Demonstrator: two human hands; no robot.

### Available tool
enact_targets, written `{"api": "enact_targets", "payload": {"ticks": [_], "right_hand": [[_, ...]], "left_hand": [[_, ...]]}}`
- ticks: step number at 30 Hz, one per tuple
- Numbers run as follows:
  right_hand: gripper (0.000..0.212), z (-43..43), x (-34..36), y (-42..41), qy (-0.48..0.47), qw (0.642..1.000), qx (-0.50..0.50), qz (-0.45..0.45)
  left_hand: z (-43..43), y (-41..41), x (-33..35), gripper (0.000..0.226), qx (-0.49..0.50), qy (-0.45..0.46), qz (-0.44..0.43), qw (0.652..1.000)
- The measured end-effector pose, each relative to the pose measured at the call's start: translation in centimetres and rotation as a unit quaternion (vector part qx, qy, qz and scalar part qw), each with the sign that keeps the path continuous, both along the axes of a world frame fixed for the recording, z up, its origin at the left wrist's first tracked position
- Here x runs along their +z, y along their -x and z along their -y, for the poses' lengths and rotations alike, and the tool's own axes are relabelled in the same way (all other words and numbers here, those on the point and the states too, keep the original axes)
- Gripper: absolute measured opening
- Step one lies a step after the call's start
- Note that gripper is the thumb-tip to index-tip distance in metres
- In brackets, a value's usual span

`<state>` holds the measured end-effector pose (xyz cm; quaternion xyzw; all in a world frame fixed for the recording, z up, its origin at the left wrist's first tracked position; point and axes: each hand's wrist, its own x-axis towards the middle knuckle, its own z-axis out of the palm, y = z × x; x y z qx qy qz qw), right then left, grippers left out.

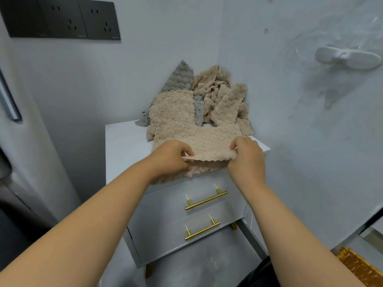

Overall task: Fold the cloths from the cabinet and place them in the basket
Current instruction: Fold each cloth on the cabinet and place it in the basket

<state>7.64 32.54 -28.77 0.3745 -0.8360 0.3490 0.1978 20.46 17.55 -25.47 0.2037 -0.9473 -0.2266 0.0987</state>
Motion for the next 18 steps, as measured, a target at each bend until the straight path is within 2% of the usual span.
{"api": "enact_targets", "payload": {"ticks": [2,4,5,7,9,12,14,16,18], "right_hand": [[0.03,-0.6,0.4,0.7,0.034,0.999,-0.001,0.035],[0.03,-1.4,0.8,1.6,0.073,0.992,0.004,0.103],[0.029,-1.8,0.9,2.1,0.088,0.987,0.013,0.135],[0.019,-2.5,1.2,2.9,0.108,0.974,0.035,0.198],[0.015,-3.1,1.4,3.5,0.147,0.944,0.066,0.286],[0.02,-3.5,1.2,4.6,0.194,0.89,0.106,0.398],[0.015,-3.5,0.8,5.6,0.197,0.87,0.105,0.439],[0.015,-3.4,0.5,6.3,0.174,0.873,0.091,0.446],[0.023,-3.3,0.2,6.7,0.136,0.89,0.079,0.428]], "left_hand": [[0.9,-0.8,0.5,0.027,0.006,0.003,0.038,0.999],[2.0,-1.6,0.9,0.011,0.013,-0.007,0.074,0.997],[2.6,-2.0,0.9,0.012,0.017,-0.025,0.085,0.996],[3.9,-2.7,0.9,0.02,0.03,-0.09,0.087,0.992],[5.0,-3.3,0.7,0.016,0.046,-0.175,0.046,0.982],[5.4,-4.0,0.4,0.014,0.067,-0.358,-0.036,0.93],[5.4,-4.4,0.2,0.027,0.044,-0.463,-0.05,0.884],[5.4,-4.8,0.1,0.043,0.006,-0.509,-0.036,0.86],[5.5,-4.8,0.0,0.041,-0.016,-0.518,-0.02,0.855]]}}
